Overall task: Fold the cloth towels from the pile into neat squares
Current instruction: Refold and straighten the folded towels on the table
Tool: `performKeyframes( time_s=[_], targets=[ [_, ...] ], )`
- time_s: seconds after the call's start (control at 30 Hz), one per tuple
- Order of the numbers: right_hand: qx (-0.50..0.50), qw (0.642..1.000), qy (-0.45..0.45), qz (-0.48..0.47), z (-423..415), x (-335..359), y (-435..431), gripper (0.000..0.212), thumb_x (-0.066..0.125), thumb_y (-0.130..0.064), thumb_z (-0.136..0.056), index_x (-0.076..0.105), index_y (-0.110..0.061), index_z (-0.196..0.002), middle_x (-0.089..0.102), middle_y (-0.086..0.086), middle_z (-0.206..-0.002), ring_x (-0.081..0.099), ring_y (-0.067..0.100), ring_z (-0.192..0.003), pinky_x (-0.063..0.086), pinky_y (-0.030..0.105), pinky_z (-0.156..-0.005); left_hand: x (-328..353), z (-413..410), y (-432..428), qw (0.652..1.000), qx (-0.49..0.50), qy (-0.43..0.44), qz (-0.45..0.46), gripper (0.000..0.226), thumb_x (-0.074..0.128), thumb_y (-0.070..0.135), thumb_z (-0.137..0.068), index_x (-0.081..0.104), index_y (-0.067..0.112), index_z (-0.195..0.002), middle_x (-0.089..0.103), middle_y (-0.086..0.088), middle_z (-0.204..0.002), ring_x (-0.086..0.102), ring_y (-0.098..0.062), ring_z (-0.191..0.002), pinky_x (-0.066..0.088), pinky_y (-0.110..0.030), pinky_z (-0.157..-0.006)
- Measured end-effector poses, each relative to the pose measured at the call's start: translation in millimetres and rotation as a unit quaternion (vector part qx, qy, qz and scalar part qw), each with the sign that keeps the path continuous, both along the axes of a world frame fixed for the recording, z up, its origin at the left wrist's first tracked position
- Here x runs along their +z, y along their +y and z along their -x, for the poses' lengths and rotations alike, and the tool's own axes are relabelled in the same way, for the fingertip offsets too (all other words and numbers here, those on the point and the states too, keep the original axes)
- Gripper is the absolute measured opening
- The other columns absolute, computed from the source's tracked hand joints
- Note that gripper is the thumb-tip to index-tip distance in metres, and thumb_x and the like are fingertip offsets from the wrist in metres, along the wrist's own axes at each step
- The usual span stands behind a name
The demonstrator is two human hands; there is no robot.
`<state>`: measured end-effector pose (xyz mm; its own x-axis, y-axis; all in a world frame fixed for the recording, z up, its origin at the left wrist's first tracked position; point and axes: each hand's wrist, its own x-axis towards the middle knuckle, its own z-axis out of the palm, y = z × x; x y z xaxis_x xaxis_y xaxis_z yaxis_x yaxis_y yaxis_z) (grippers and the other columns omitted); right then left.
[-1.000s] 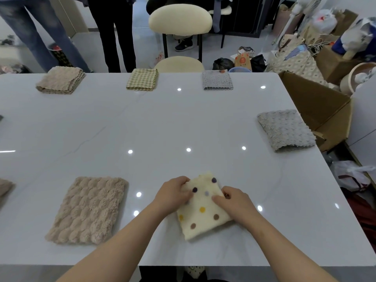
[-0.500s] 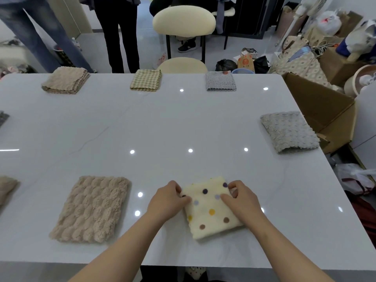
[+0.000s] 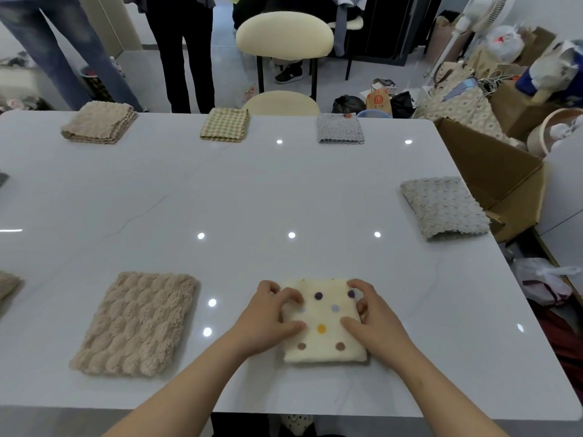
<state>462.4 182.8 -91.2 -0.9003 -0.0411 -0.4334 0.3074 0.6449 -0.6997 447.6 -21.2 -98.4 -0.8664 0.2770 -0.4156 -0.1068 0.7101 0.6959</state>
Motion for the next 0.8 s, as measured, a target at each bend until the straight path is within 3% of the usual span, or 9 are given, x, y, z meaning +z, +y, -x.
performKeyframes(
  time_s=[0.1, 0.23, 0.43, 0.6, 0.8],
  targets=[
    [0.035, 0.999, -0.006, -0.004, -5.7, -0.1, 2.1, 0.033, 0.057, -0.018, -0.085, 0.042, -0.04, -0.105, 0.044, -0.01, -0.089, 0.045, 0.002, -0.07, 0.035, 0.012, -0.06, -2.0, 0.3, 1.5, 0.999, -0.038, -0.01, 0.037, 0.071, 0.075, 0.034, -0.069, 0.039, 0.036, -0.131, 0.024, 0.006, -0.121, 0.036, -0.01, -0.108, 0.038, -0.018, -0.091],
    [0.027, 1.0, -0.005, -0.006, -4.7, -0.3, 2.2, 0.022, 0.056, -0.013, -0.083, 0.046, -0.031, -0.092, 0.043, -0.009, -0.082, 0.042, 0.004, -0.066, 0.034, 0.013, -0.058, -1.7, -0.6, 5.1, 0.994, -0.074, 0.004, 0.084, 0.084, 0.075, 0.036, -0.068, 0.029, 0.036, -0.138, 0.022, 0.003, -0.133, 0.026, -0.014, -0.125, 0.036, -0.023, -0.099],
    [-0.017, 1.0, -0.002, -0.009, -6.8, -2.9, 4.5, 0.021, 0.052, -0.005, -0.08, 0.047, -0.025, -0.085, 0.043, -0.005, -0.073, 0.039, 0.008, -0.062, 0.032, 0.018, -0.055, 3.5, -5.6, 15.1, 0.985, -0.104, 0.028, 0.133, 0.087, 0.073, 0.04, -0.069, 0.024, 0.036, -0.14, 0.023, 0.004, -0.136, 0.029, -0.016, -0.125, 0.037, -0.025, -0.099],
    [-0.042, 0.999, 0.015, -0.027, -4.1, -2.4, 3.7, 0.02, 0.054, -0.007, -0.079, 0.048, -0.021, -0.091, 0.043, -0.005, -0.075, 0.041, 0.008, -0.063, 0.032, 0.019, -0.056, 5.1, -2.9, 17.9, 0.986, -0.095, 0.023, 0.136, 0.096, 0.074, 0.041, -0.068, 0.016, 0.032, -0.144, 0.021, 0.004, -0.14, 0.03, -0.016, -0.127, 0.038, -0.027, -0.097],
    [-0.024, 0.999, 0.005, -0.037, -5.0, -2.7, 2.3, 0.019, 0.054, -0.009, -0.078, 0.044, -0.026, -0.076, 0.044, -0.007, -0.074, 0.04, 0.008, -0.063, 0.031, 0.018, -0.054, 5.1, -1.0, 13.3, 0.99, -0.078, 0.014, 0.118, 0.093, 0.078, 0.039, -0.064, 0.025, 0.028, -0.14, 0.022, 0.008, -0.137, 0.032, -0.012, -0.125, 0.042, -0.027, -0.096]
  ],
)
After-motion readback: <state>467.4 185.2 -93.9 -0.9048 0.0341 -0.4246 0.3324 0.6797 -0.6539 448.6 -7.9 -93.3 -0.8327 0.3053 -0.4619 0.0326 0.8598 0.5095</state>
